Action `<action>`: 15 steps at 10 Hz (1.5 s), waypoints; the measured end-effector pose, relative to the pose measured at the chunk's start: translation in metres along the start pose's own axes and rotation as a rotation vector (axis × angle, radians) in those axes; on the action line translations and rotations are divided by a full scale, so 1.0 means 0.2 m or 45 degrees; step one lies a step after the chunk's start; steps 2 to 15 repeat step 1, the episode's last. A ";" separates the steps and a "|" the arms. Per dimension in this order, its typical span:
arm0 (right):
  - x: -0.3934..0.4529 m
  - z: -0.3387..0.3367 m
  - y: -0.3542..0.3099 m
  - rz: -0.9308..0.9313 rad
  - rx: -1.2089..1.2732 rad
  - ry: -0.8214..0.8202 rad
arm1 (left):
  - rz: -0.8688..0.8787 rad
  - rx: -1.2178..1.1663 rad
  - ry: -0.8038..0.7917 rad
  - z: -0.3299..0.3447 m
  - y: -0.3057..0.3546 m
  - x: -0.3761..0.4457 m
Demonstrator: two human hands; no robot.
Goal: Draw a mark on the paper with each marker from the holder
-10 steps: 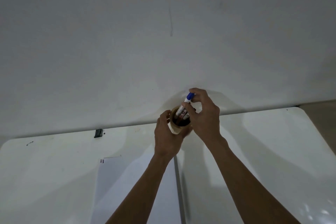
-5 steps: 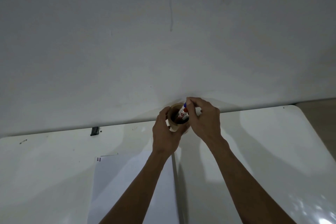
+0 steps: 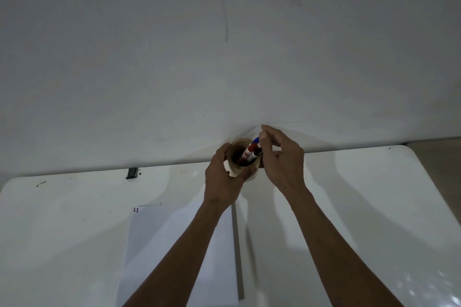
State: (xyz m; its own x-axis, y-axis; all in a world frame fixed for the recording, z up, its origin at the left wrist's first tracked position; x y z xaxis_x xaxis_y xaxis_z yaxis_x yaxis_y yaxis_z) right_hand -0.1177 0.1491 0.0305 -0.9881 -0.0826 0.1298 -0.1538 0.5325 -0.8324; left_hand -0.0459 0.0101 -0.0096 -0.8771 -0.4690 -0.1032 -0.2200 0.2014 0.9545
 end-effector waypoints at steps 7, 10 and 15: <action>0.00 -0.03 -0.01 0.021 0.048 -0.001 | -0.017 0.036 0.015 -0.02 0.00 0.00; 0.00 -0.03 -0.01 0.021 0.048 -0.001 | -0.017 0.036 0.015 -0.02 0.00 0.00; 0.00 -0.03 -0.01 0.021 0.048 -0.001 | -0.017 0.036 0.015 -0.02 0.00 0.00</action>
Point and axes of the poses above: each hand's wrist, its own x-axis towards the middle knuckle, its own z-axis out of the palm, y = z × x, the point moved 3 cm from there along x, towards the middle knuckle, and after that the axes turned 10 degrees about -x, right-handed, at the moved point
